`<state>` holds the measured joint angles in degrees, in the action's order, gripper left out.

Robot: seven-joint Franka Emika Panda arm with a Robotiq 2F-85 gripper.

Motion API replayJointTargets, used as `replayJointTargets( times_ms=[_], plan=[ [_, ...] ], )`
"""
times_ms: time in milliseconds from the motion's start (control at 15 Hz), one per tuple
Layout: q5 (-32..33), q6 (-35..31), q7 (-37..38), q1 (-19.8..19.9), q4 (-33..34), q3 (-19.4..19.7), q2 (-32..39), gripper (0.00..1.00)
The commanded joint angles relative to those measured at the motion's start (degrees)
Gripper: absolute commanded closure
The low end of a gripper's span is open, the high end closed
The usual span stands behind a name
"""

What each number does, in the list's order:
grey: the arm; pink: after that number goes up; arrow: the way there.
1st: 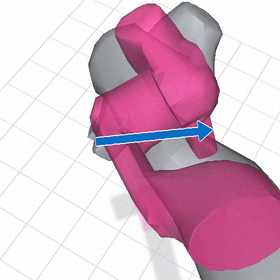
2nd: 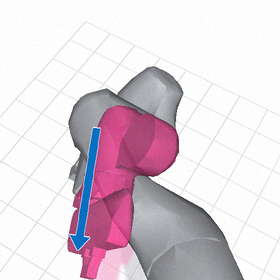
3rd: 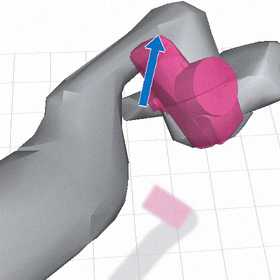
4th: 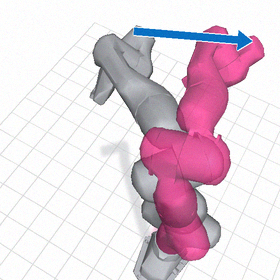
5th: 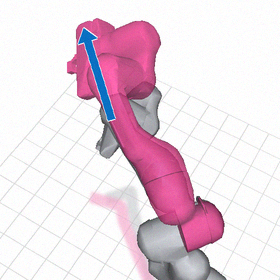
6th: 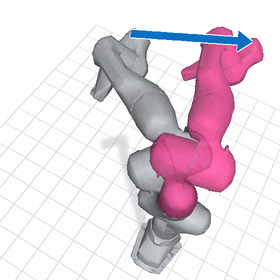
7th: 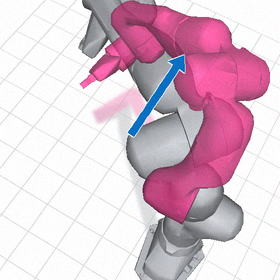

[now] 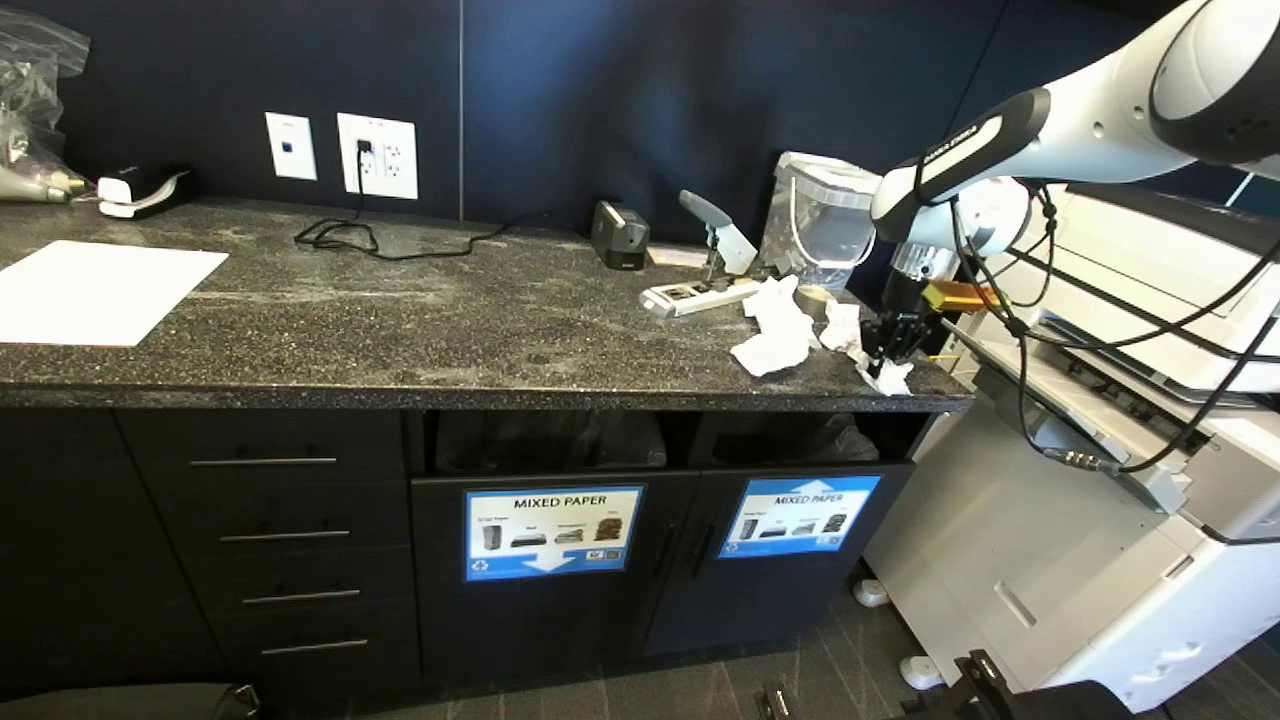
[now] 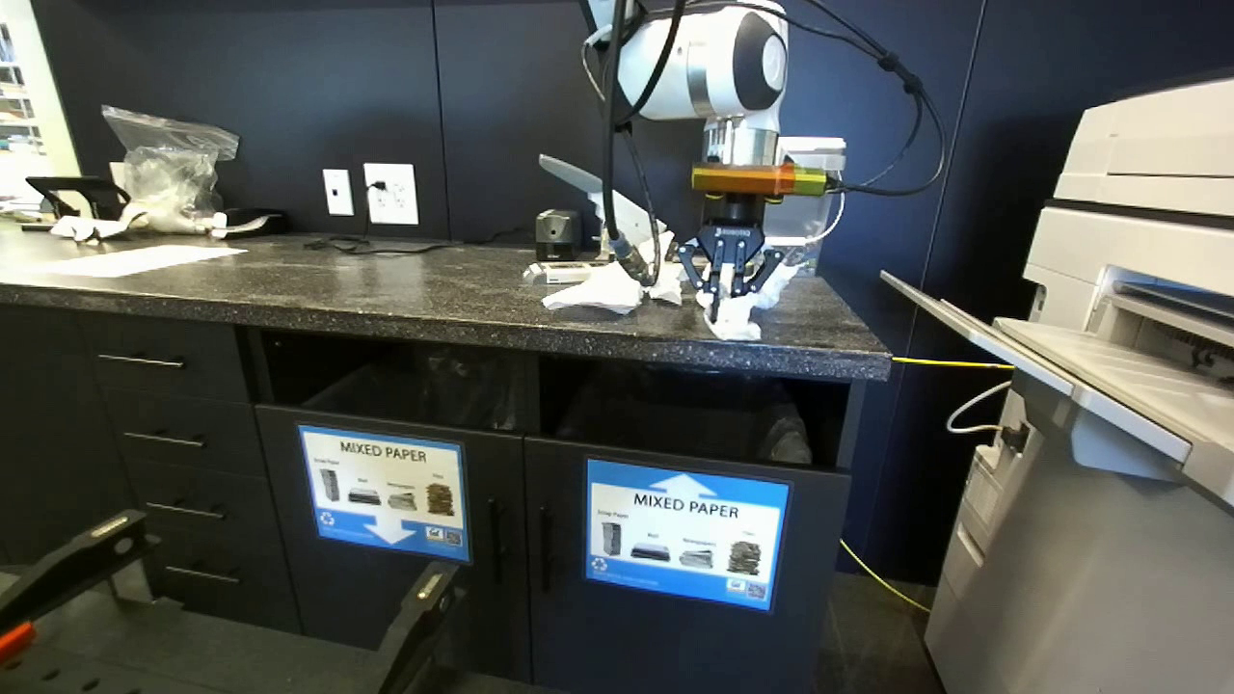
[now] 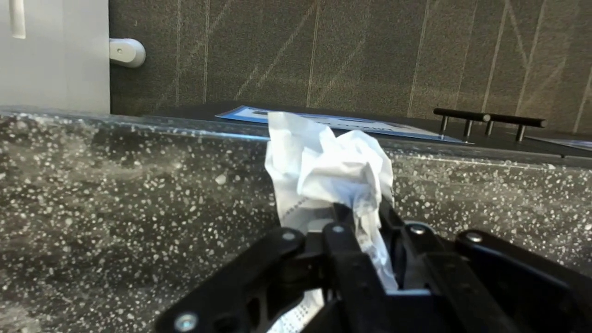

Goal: Put the tissues in the rubbish bin.

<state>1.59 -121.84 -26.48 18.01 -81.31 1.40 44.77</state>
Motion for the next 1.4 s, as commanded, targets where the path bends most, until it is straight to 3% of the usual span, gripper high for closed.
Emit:
replayJointTargets(
  times_ms=[0,467,733,1067,1333],
  plan=[
    [-1.9,-2.6,-0.5,0.9,-4.9,-0.6,-3.2,0.83],
    [-4.7,-12.3,-1.0,1.8,-21.9,-0.6,-13.0,0.83],
    [-5.1,-21.2,-0.9,1.2,-34.0,-1.0,-18.9,0.88],
    [-8.5,-30.6,-4.2,2.1,-46.3,-4.3,-23.1,0.85],
    [-13.6,-36.9,-9.1,3.0,-52.0,-8.6,-22.4,0.84]
  ],
)
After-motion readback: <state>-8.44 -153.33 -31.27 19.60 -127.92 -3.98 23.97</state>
